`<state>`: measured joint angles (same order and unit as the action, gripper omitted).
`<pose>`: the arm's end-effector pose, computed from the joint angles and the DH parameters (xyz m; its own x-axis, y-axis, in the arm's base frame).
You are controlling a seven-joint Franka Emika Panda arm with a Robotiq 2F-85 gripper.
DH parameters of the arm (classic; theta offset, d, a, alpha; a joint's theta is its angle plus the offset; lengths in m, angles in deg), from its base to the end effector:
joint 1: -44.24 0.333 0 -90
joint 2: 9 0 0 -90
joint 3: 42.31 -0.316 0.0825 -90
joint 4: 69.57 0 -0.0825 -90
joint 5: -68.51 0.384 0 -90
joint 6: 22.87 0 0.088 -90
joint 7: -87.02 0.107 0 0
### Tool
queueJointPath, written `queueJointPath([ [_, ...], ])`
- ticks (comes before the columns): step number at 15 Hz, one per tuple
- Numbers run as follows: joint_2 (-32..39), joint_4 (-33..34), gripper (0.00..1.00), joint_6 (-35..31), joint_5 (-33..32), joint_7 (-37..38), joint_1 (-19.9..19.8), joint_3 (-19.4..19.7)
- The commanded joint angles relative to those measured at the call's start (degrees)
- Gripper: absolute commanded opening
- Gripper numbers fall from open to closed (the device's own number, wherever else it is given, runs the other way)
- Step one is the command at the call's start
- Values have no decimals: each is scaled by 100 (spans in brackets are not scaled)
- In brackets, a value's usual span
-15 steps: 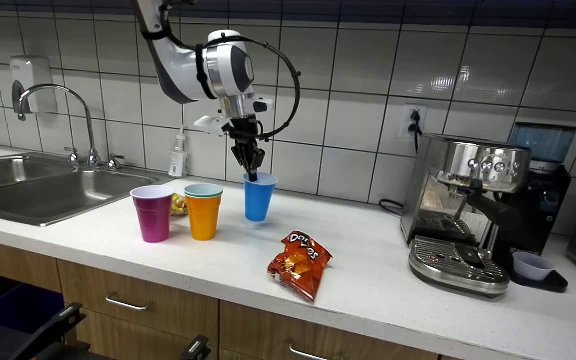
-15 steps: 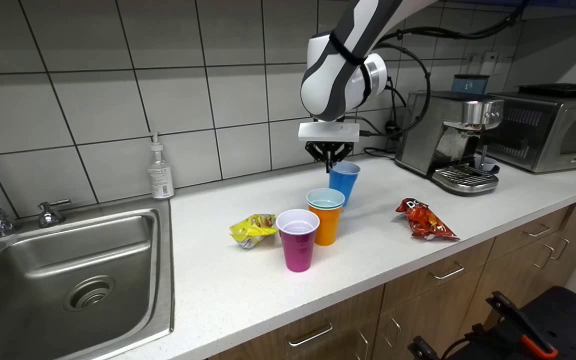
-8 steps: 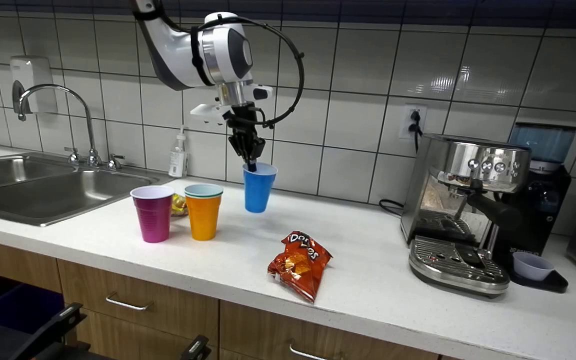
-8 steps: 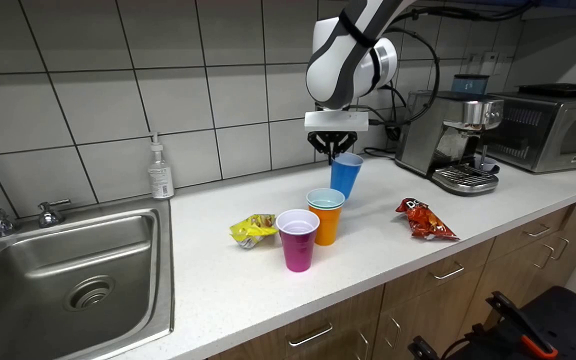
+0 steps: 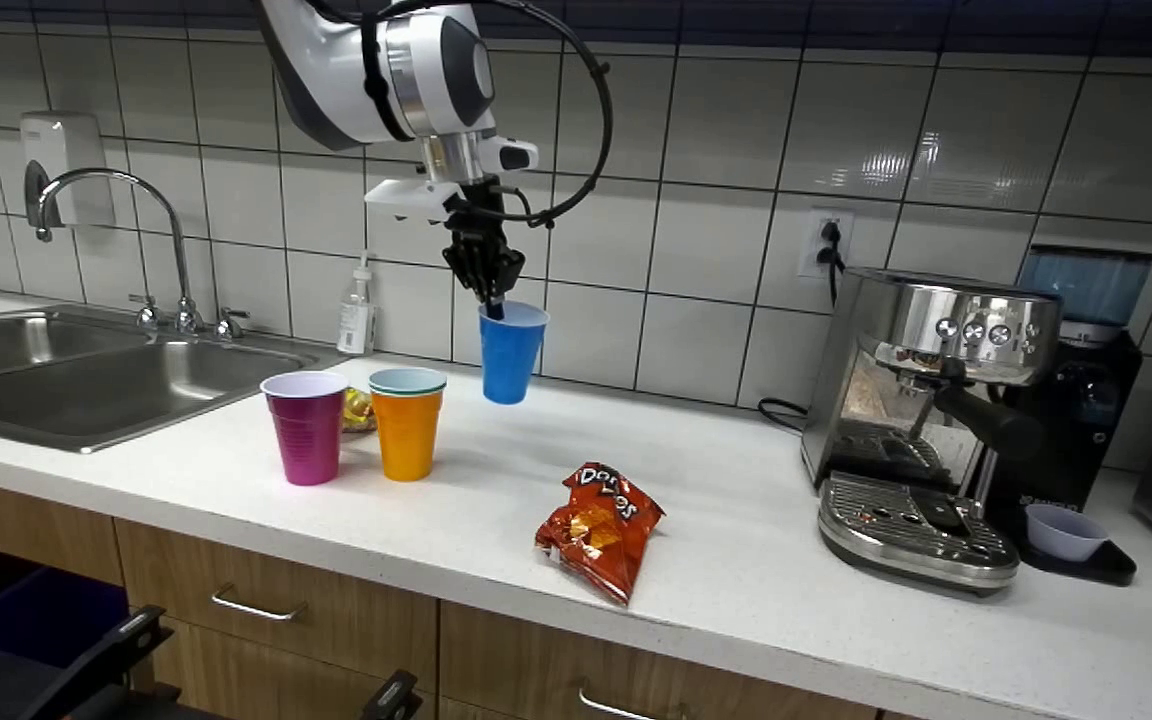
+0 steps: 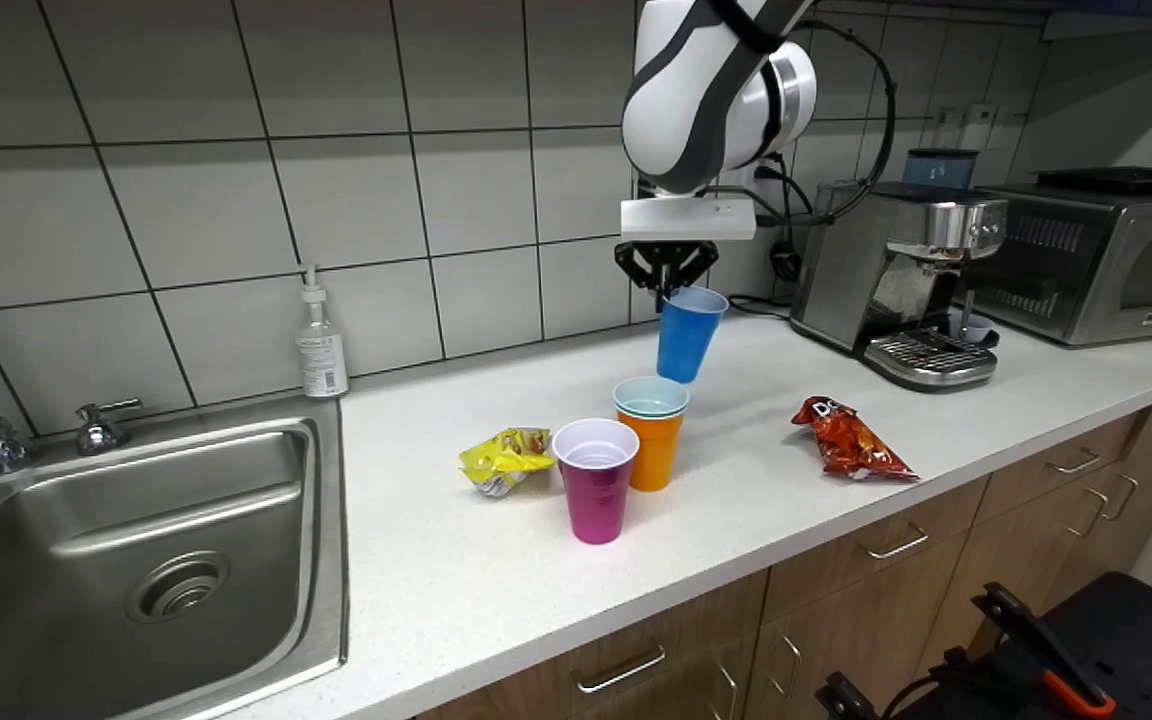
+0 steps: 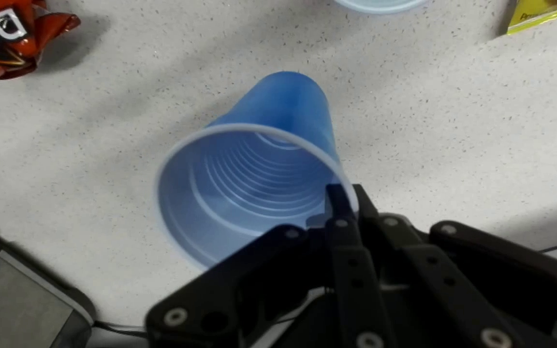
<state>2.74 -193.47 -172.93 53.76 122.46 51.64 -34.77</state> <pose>0.5839 0.0058 0.3274 0.8776 -0.3728 0.3014 -0.4012 -0.9153 0.0360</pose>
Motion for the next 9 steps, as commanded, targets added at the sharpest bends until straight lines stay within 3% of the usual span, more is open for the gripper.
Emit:
queueJointPath([
  [1, -428, -380, 1, -138, 85, -382, -101, -185],
  [9, -879, -805, 1, -340, 165, -873, -152, -408],
])
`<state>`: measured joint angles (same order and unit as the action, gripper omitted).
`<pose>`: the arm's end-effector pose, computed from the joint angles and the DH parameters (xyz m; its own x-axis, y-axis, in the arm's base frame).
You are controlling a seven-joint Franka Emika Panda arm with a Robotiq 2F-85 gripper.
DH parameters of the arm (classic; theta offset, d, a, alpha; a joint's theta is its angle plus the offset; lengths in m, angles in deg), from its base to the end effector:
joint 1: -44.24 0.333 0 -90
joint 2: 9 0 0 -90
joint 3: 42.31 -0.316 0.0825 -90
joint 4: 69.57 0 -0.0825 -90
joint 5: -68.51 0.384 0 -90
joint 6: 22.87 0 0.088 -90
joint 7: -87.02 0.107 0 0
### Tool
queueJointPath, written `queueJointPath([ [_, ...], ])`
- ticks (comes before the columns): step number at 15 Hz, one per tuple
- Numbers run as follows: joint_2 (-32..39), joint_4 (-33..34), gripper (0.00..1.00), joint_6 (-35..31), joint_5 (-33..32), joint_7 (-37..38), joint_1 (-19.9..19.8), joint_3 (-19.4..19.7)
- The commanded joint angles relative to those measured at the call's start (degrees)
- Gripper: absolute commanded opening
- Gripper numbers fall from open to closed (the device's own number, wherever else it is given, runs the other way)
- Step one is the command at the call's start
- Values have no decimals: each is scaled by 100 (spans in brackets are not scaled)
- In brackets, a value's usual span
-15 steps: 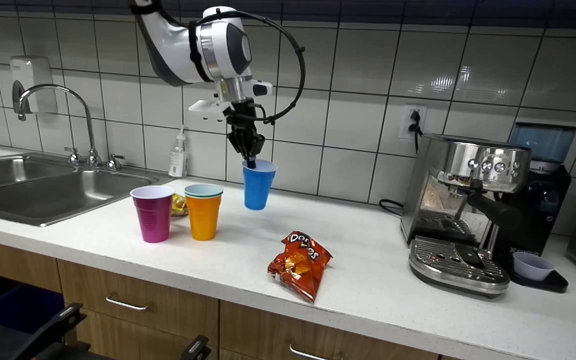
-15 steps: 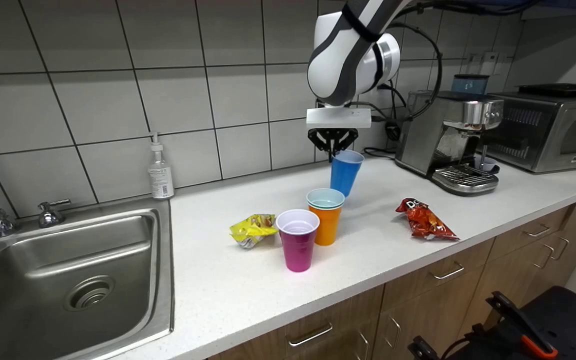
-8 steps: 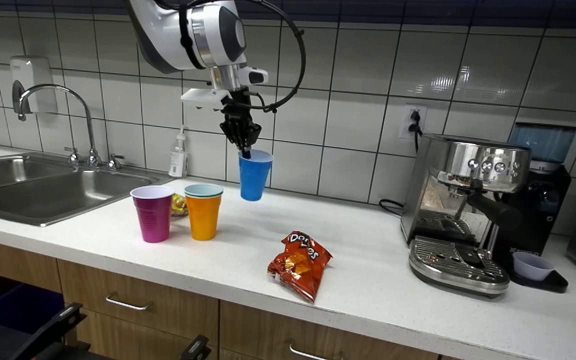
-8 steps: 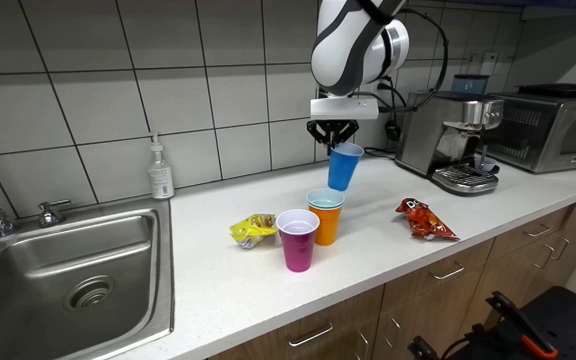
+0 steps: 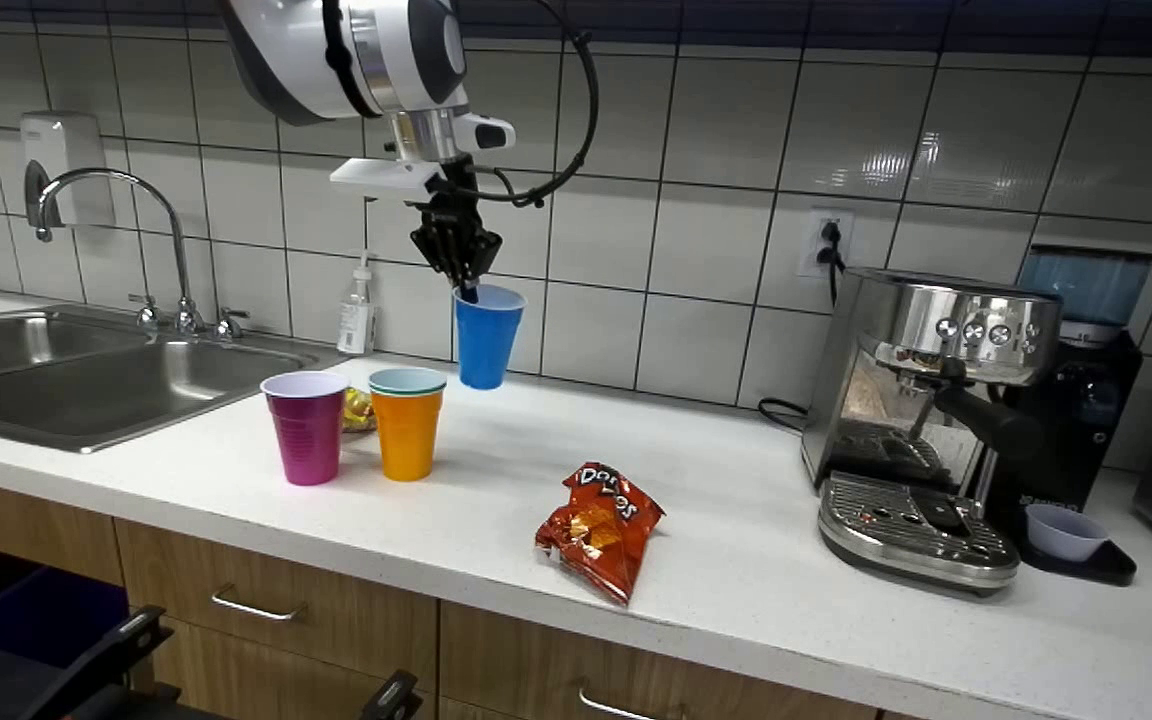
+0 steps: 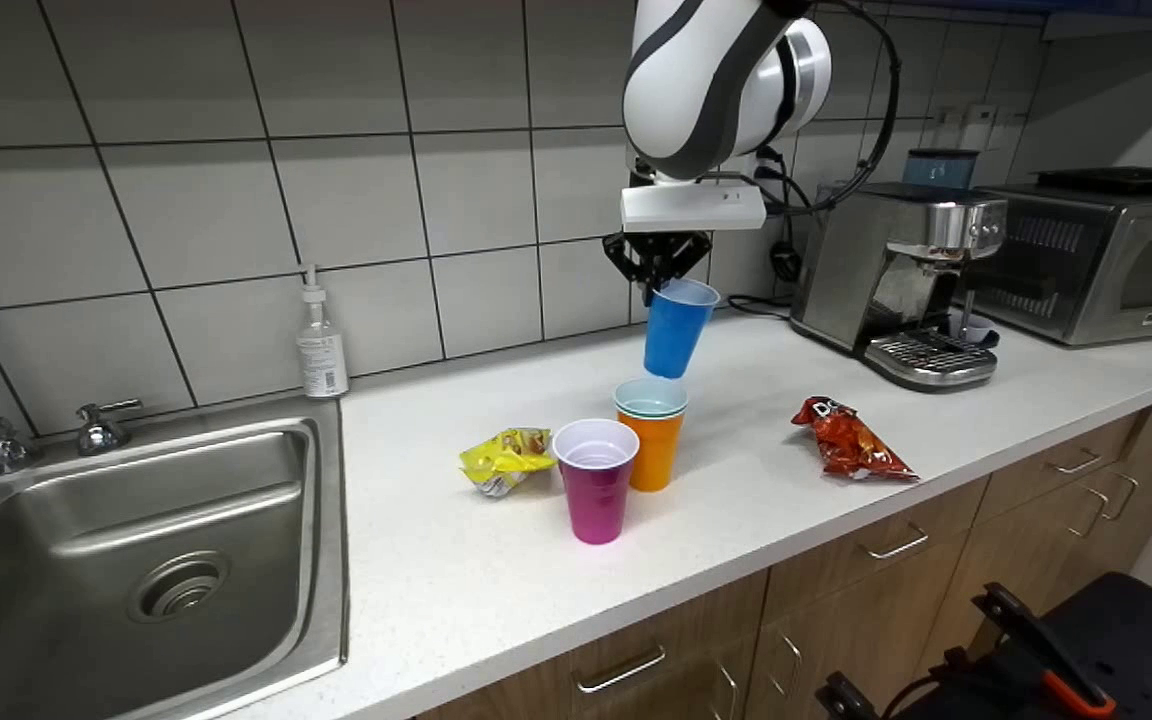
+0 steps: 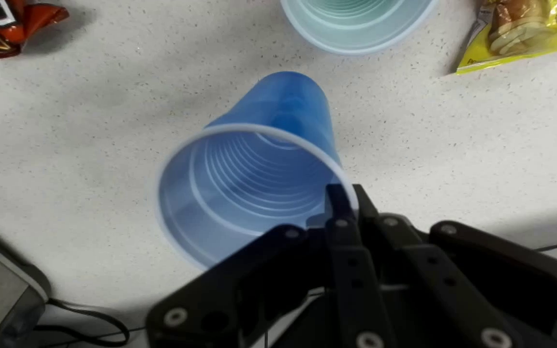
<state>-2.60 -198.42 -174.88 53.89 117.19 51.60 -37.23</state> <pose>0.5599 0.0297 0.3457 0.9112 -0.2539 0.3245 -0.2775 -0.9603 0.0280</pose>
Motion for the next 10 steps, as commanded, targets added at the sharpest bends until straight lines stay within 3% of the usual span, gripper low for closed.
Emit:
queueJointPath([
  [1, -398, -359, 1, -181, 166, -394, -156, -182],
  [10, -838, -752, 1, -438, 448, -953, -210, -379],
])
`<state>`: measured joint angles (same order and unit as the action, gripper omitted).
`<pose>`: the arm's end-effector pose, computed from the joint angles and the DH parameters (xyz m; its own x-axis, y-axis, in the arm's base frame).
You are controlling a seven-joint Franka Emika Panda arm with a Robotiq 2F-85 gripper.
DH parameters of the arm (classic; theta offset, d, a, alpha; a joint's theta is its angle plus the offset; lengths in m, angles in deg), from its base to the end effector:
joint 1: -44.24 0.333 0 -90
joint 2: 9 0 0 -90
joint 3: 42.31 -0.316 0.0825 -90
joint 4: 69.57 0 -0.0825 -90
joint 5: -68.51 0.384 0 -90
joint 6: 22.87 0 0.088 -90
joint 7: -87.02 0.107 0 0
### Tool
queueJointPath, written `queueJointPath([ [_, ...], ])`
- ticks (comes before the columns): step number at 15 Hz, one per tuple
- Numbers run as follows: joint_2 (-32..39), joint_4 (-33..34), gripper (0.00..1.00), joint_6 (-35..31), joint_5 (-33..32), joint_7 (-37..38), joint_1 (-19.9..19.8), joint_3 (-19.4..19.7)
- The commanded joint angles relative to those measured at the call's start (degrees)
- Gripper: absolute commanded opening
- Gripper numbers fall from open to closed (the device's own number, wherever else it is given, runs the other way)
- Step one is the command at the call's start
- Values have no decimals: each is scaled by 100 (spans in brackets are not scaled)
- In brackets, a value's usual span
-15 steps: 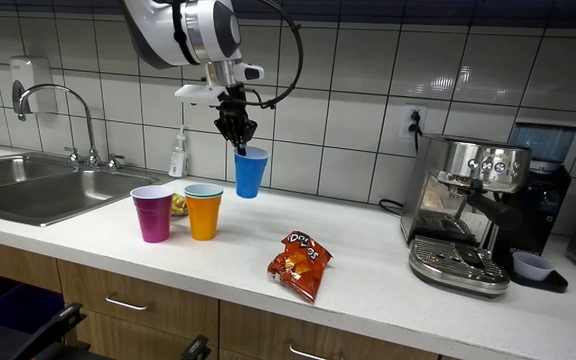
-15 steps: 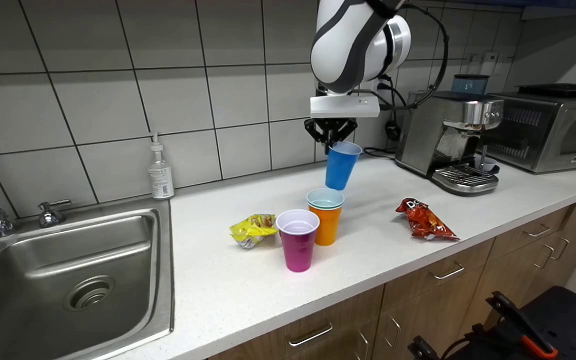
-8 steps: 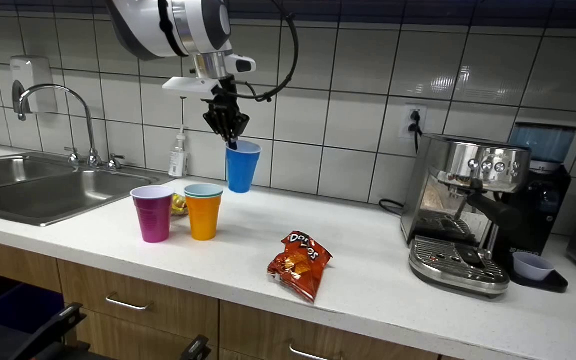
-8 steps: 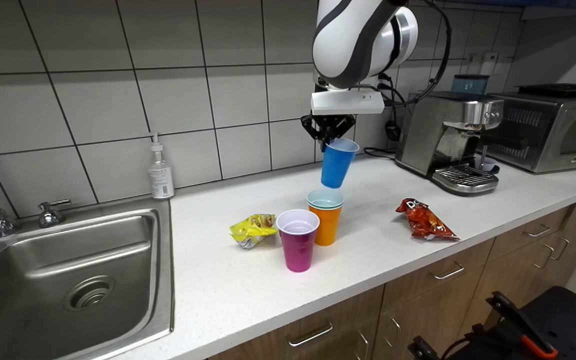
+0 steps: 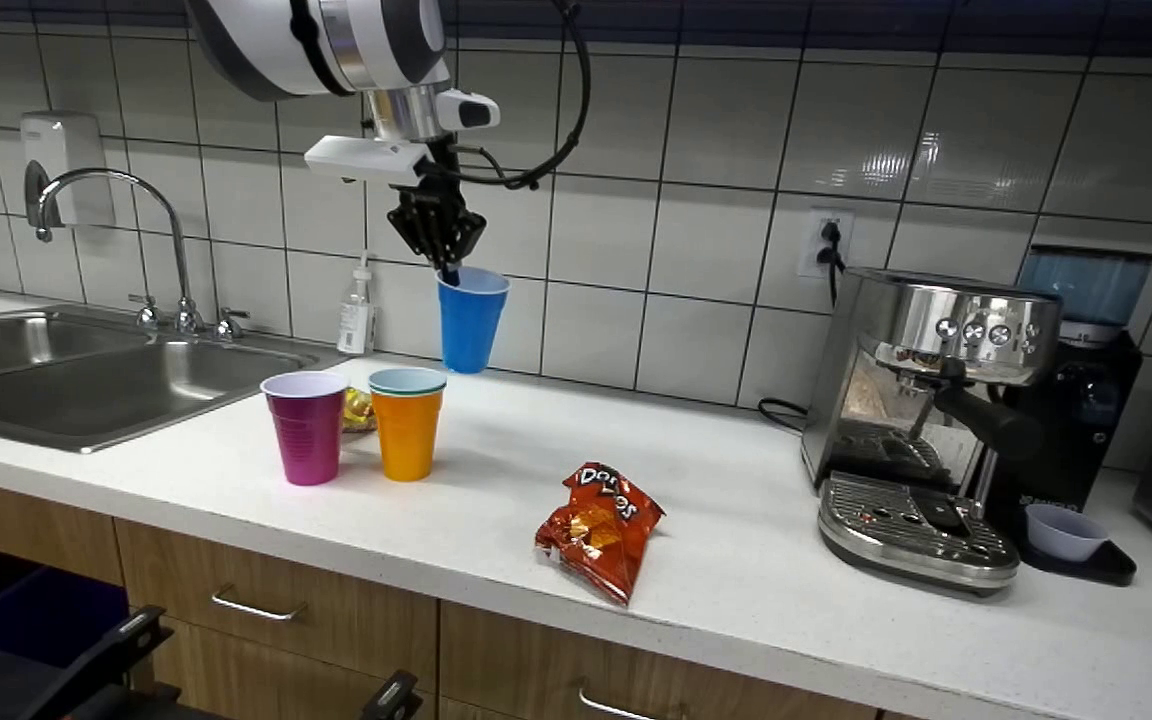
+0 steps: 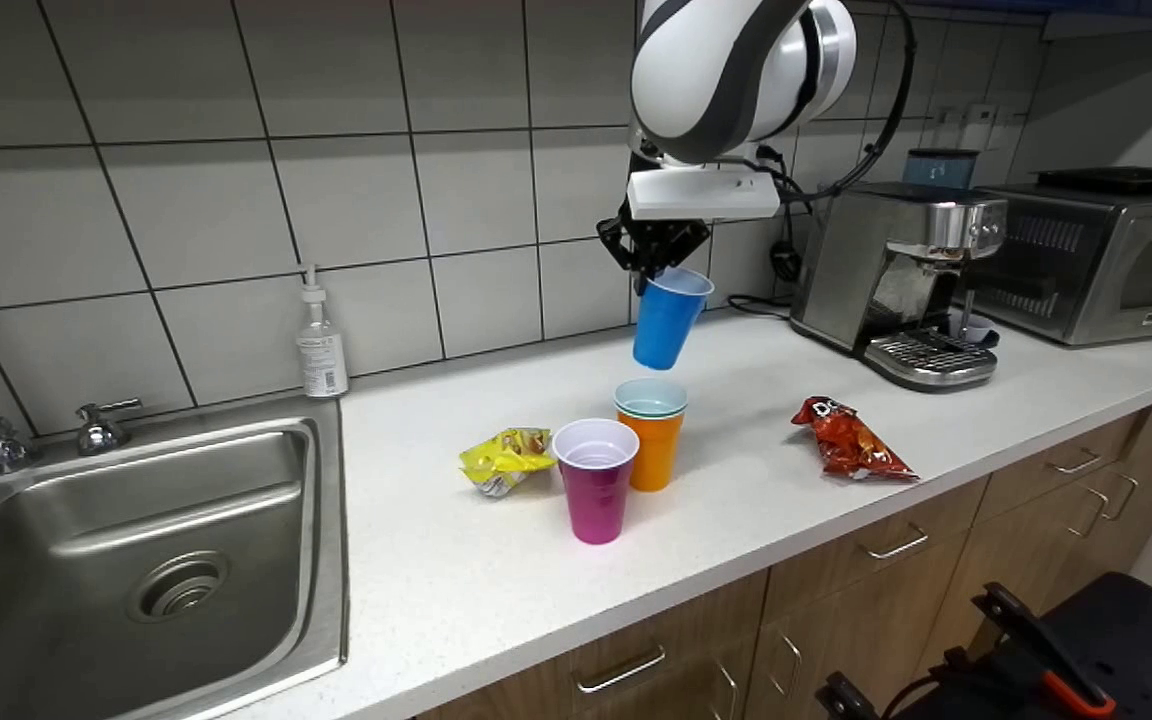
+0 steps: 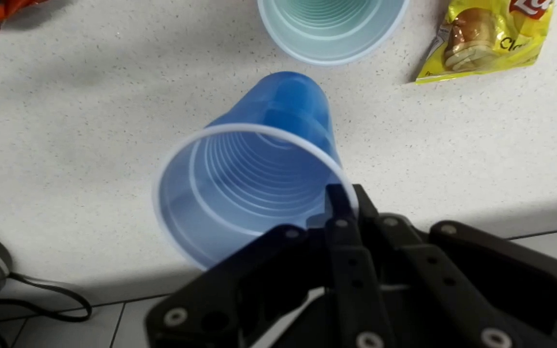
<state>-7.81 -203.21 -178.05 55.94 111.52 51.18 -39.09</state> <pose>0.5370 0.0426 0.3647 0.9155 -0.1655 0.3667 -0.1794 -0.9838 0.0038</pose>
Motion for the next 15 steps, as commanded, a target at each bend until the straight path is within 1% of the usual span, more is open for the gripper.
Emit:
queueJointPath([
  [1, -363, -305, 1, -126, 293, -459, -166, -220],
  [6, -570, -479, 1, -165, 522, -808, -151, -348],
  [15, -853, -797, 1, -133, 509, -1114, -139, -536],
])
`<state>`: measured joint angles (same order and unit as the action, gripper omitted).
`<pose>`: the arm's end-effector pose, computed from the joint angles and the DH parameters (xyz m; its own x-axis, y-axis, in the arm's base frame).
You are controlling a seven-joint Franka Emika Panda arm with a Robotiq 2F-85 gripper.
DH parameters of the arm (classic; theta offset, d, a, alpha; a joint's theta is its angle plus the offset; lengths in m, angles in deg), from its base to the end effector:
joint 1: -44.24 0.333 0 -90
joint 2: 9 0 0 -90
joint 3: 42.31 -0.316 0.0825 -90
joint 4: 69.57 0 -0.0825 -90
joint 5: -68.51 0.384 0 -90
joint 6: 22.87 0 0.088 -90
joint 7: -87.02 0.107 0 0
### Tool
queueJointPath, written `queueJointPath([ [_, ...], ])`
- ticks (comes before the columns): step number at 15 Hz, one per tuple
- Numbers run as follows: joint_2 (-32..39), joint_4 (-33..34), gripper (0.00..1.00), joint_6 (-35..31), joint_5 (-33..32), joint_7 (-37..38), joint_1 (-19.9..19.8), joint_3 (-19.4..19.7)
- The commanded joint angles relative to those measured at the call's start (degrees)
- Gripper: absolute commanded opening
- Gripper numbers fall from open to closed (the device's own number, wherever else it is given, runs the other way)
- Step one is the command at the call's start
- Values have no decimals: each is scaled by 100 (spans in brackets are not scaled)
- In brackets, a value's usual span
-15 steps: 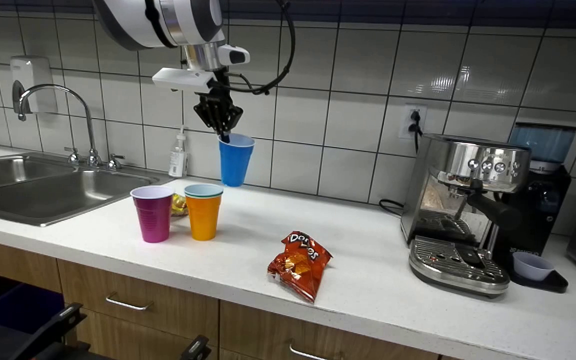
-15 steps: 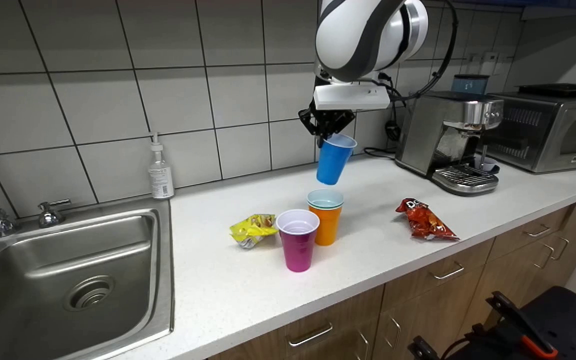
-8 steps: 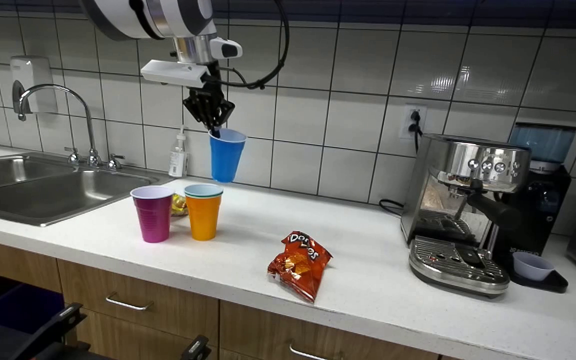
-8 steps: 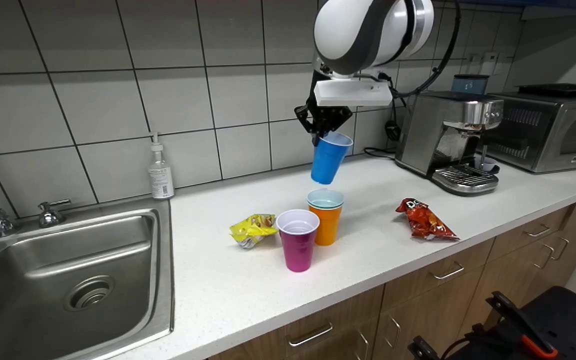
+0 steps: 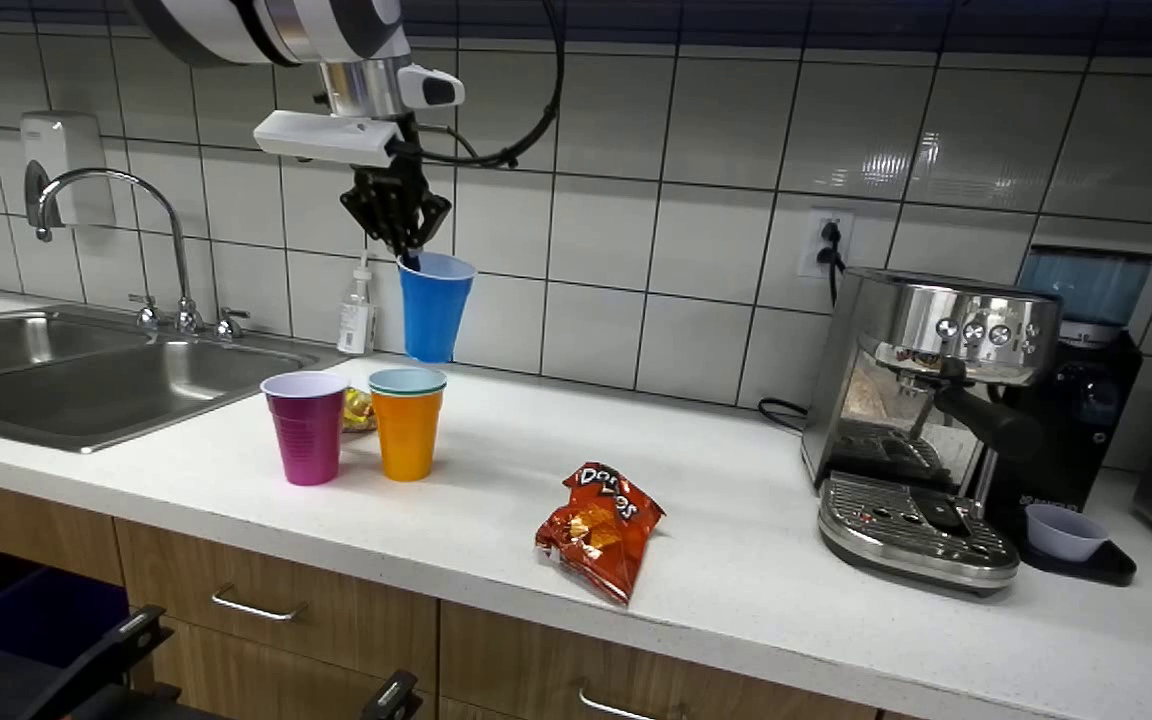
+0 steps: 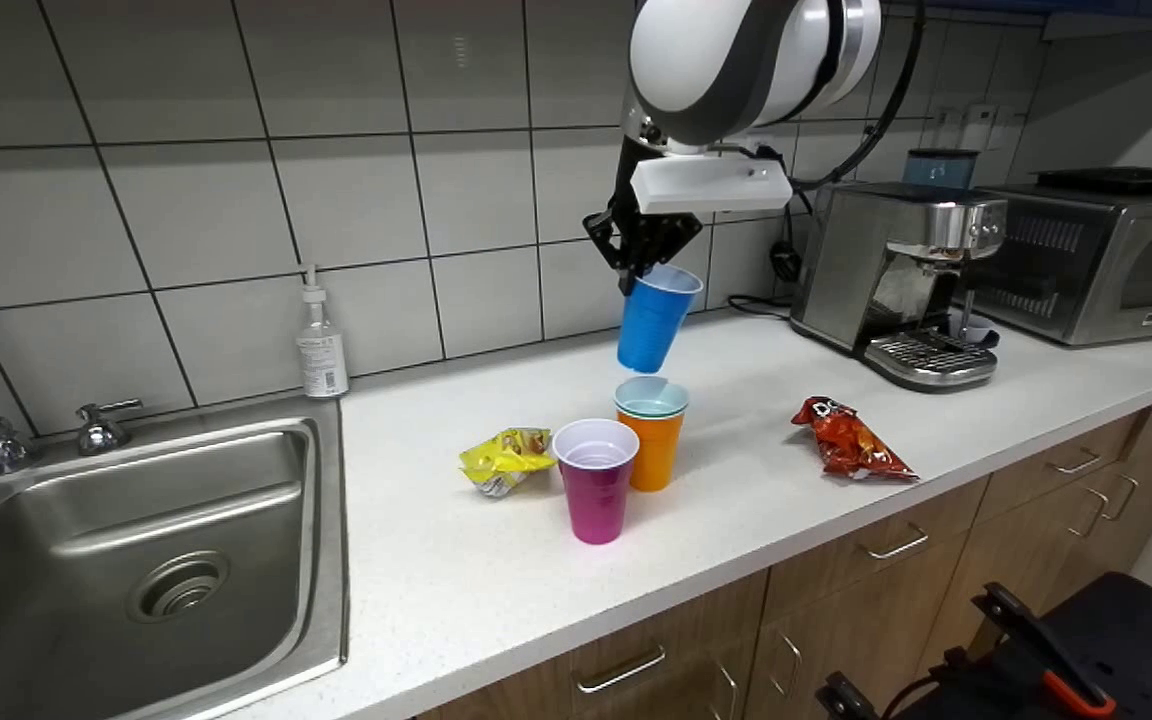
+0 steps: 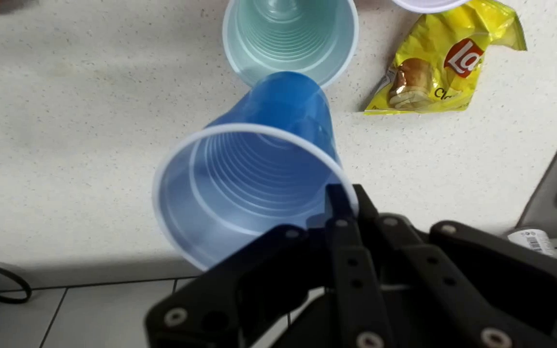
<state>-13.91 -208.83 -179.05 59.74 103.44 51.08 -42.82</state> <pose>0.5037 0.0707 0.3785 0.9245 -0.0273 0.3803 -0.0305 -0.9995 0.0024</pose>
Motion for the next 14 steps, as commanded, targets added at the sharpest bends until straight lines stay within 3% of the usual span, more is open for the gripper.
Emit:
queueJointPath([
  [1, -246, -259, 1, -21, 136, -336, -128, -179],
  [14, -4, -236, 1, 85, 102, -353, -135, -256],
])
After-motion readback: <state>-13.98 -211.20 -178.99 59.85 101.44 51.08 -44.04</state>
